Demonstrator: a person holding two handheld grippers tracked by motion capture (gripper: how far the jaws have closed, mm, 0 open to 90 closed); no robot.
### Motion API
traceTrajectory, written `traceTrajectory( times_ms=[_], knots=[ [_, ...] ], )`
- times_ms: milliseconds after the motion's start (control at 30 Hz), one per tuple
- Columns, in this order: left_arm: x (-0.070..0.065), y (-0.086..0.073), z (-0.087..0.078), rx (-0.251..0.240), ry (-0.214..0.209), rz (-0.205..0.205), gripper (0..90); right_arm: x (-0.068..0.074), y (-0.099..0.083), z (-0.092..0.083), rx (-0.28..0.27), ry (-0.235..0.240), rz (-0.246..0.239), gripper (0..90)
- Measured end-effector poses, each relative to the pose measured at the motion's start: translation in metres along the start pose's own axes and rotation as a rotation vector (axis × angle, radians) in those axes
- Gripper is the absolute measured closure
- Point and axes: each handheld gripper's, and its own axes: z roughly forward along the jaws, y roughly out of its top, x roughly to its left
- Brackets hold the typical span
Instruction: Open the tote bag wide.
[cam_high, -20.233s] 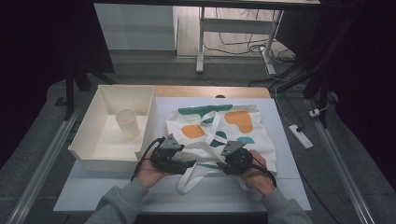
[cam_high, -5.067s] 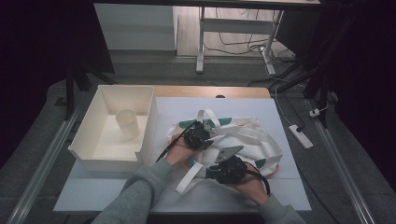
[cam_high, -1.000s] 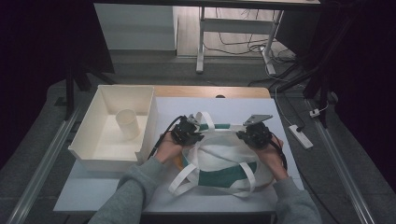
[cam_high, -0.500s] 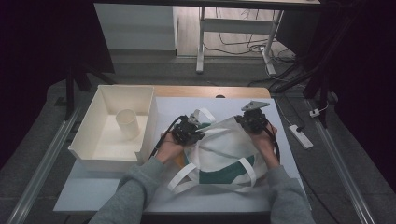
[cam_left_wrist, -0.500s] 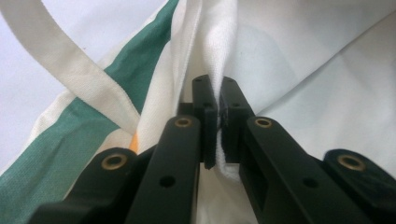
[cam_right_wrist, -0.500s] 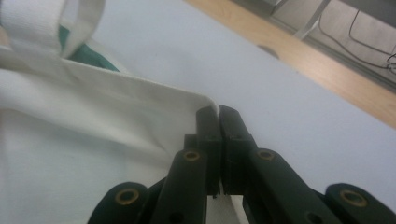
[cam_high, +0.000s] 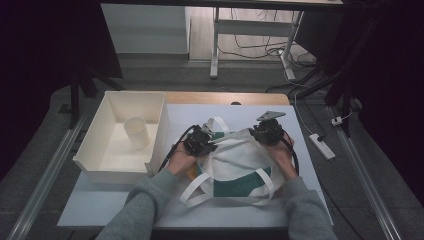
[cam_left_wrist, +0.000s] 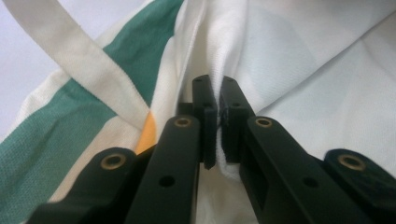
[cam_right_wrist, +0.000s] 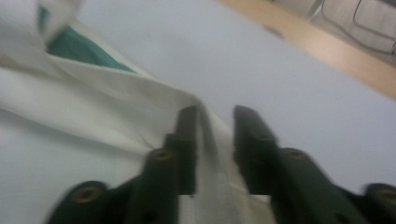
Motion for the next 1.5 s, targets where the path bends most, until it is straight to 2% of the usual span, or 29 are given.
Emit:
traceTrajectory(
  times_ms=[33, 100, 133, 233, 300, 367, 467, 500, 600, 800, 900, 967, 1167, 1400, 1500],
  knots=[
    [0.001, -0.001, 0.0, -0.002, -0.008, -0.006, 86.3, 0.003, 0.003, -0.011, -0.03, 0.003, 0.003, 61.0],
    [0.001, -0.001, 0.001, -0.003, -0.009, -0.005, 86.3, 0.011, 0.009, -0.034, -0.059, 0.066, 0.015, 58.7],
    [0.001, 0.0, 0.001, -0.003, -0.009, -0.007, 86.3, 0.02, 0.011, -0.046, -0.061, 0.119, 0.003, 58.4],
    [0.0, 0.0, 0.001, -0.002, -0.003, 0.002, 86.3, 0.048, 0.011, -0.074, -0.04, 0.216, -0.06, 55.7],
    [0.0, 0.0, 0.0, -0.002, -0.003, 0.001, 86.3, 0.063, 0.009, -0.087, -0.026, 0.271, -0.075, 54.4],
    [-0.001, 0.0, 0.0, 0.0, 0.0, 0.006, 86.3, 0.082, 0.001, -0.098, -0.006, 0.347, -0.089, 52.5],
    [-0.001, 0.0, 0.0, 0.001, 0.0, 0.008, 86.3, 0.104, -0.011, -0.106, 0.053, 0.376, -0.139, 50.7],
    [-0.001, 0.0, 0.0, 0.002, 0.0, 0.008, 86.3, 0.107, -0.015, -0.108, 0.061, 0.383, -0.136, 51.1],
    [-0.002, 0.0, 0.0, 0.004, 0.003, 0.009, 86.3, 0.114, -0.029, -0.112, 0.108, 0.431, -0.124, 59.6],
    [-0.002, 0.0, 0.001, 0.007, -0.004, 0.003, 86.2, 0.127, -0.061, -0.11, 0.206, 0.479, -0.104, 72.8],
    [-0.002, 0.0, 0.002, 0.015, -0.007, 0.006, 86.2, 0.134, -0.075, -0.108, 0.226, 0.504, -0.079, 83.7],
    [-0.002, -0.001, 0.003, 0.017, -0.01, 0.007, 86.2, 0.142, -0.085, -0.105, 0.264, 0.508, -0.09, 89.1],
    [-0.004, -0.001, 0.004, 0.028, -0.01, 0.015, 86.1, 0.16, -0.096, -0.098, 0.321, 0.47, -0.135, 90.0],
    [-0.002, -0.002, 0.005, 0.031, -0.015, 0.01, 86.0, 0.164, -0.098, -0.097, 0.309, 0.459, -0.154, 90.0],
    [-0.003, -0.002, 0.005, 0.03, -0.008, 0.01, 86.1, 0.16, -0.094, -0.096, 0.313, 0.475, -0.169, 90.0]
  ],
)
